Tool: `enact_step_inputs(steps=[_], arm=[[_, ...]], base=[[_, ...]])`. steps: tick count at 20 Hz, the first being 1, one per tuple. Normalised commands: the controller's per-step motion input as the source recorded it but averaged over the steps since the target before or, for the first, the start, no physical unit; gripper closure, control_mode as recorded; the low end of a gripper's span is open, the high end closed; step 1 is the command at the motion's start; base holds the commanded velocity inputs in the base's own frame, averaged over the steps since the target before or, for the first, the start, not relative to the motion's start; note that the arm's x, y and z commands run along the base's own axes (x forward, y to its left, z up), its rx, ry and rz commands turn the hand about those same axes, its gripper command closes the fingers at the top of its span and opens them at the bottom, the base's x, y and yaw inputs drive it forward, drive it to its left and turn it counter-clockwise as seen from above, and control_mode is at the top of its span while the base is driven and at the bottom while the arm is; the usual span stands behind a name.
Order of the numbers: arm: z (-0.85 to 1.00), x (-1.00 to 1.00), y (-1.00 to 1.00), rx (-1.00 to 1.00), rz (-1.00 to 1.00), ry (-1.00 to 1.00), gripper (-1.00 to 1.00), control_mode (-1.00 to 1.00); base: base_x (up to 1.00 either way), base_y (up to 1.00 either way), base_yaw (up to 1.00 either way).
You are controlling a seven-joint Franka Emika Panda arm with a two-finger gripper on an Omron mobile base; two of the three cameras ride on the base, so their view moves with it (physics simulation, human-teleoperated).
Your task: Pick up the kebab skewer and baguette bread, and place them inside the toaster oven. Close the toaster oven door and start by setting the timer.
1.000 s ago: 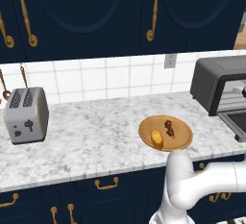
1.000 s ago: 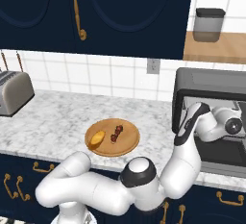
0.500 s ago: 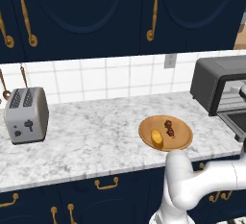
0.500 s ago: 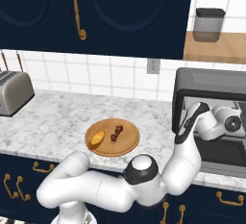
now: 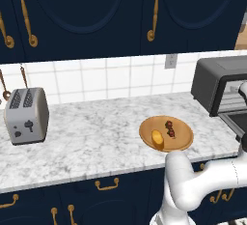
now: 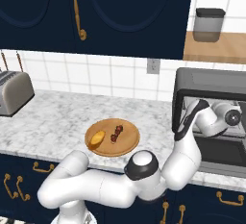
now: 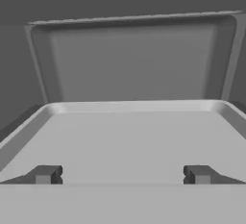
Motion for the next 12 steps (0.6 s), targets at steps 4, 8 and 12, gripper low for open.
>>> enact_step_inputs(steps=[4, 8, 12], arm=[[0.0, 0.06, -0.01, 0.0, 0.0, 0.04, -1.0, -1.0], [-0.11, 0.0, -0.04, 0.0, 0.0, 0.06, -1.0, -1.0], [-0.33, -0.03, -0.03, 0.0, 0.0, 0.06, -1.0, -1.0]], base=[[0.0, 0.0, 0.0], [0.0, 0.0, 0.0], [0.0, 0.0, 0.0]])
